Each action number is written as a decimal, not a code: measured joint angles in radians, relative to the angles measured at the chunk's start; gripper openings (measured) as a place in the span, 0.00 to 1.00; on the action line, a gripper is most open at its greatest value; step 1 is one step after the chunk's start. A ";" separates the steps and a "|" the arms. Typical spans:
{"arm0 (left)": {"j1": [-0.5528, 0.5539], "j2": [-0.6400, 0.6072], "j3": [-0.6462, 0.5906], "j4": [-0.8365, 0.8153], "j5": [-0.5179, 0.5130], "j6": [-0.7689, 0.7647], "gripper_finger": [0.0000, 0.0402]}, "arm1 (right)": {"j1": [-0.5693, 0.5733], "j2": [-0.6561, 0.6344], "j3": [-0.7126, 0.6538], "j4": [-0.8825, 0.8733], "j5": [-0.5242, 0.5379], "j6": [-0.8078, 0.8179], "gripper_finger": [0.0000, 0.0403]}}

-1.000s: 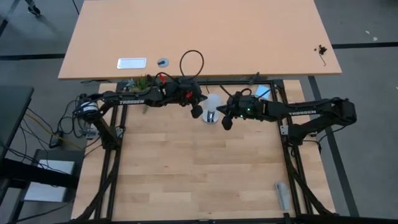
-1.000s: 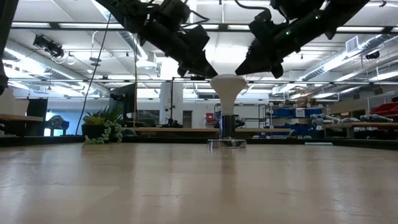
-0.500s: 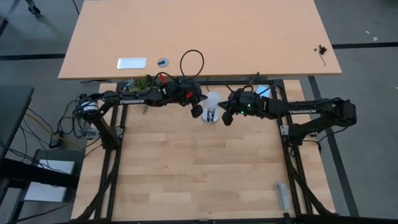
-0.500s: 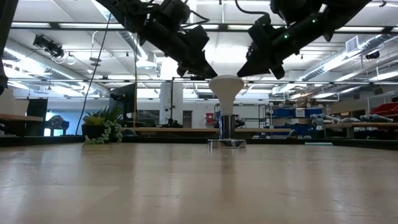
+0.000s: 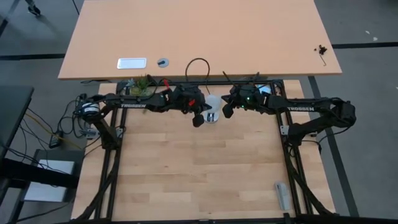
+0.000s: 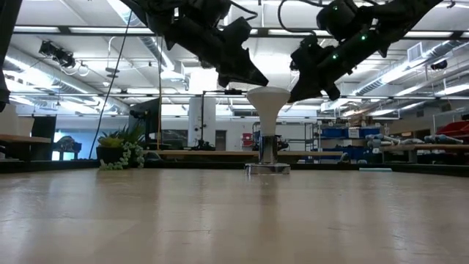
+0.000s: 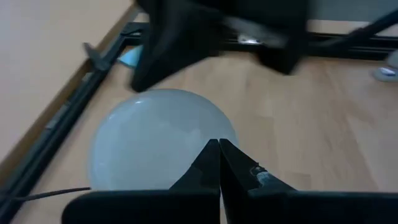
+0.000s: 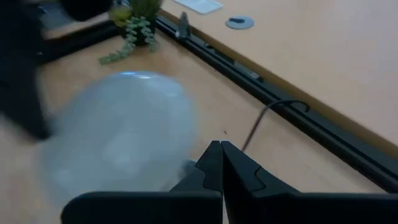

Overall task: Screw lightbulb
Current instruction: Remove the white lightbulb from the desk lamp, then move the white lightbulb to the top center of the table

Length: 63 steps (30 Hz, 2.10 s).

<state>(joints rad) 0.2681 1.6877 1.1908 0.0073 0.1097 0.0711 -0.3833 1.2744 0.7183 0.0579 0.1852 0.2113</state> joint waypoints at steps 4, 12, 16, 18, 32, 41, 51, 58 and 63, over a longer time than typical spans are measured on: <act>-0.017 -0.003 -0.001 0.000 0.004 0.000 0.00 | -0.008 -0.001 0.000 0.009 -0.003 -0.005 0.02; -0.015 -0.045 -0.006 -0.005 -0.004 0.005 0.00 | -0.004 -0.059 0.000 0.010 -0.004 -0.013 0.03; 0.005 -0.058 -0.005 0.020 -0.008 0.006 0.00 | 0.028 -0.090 0.001 0.018 -0.006 -0.013 0.03; 0.021 -0.057 -0.005 0.015 -0.008 0.006 0.00 | 0.052 -0.090 0.002 0.014 -0.024 -0.013 0.02; 0.107 -0.049 -0.002 0.026 -0.009 0.001 0.00 | 0.147 -0.016 0.002 0.069 -0.014 0.006 0.02; 0.105 -0.050 -0.002 -0.065 -0.023 0.026 0.00 | 0.147 -0.016 0.002 0.021 -0.013 0.004 0.02; 0.106 -0.053 -0.145 0.044 -0.065 0.003 0.00 | 0.125 -0.016 -0.097 0.049 -0.024 -0.005 0.01; 0.096 -0.053 -0.266 0.238 -0.037 -0.020 0.00 | 0.065 0.017 -0.222 0.244 -0.083 0.029 0.01; 0.096 -0.054 -0.339 0.346 -0.034 -0.027 0.00 | 0.062 0.164 -0.226 0.393 -0.101 0.057 0.01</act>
<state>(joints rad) 0.3645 1.6341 0.8523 0.3534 0.0752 0.0444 -0.3214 1.4382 0.4922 0.4507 0.0845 0.2678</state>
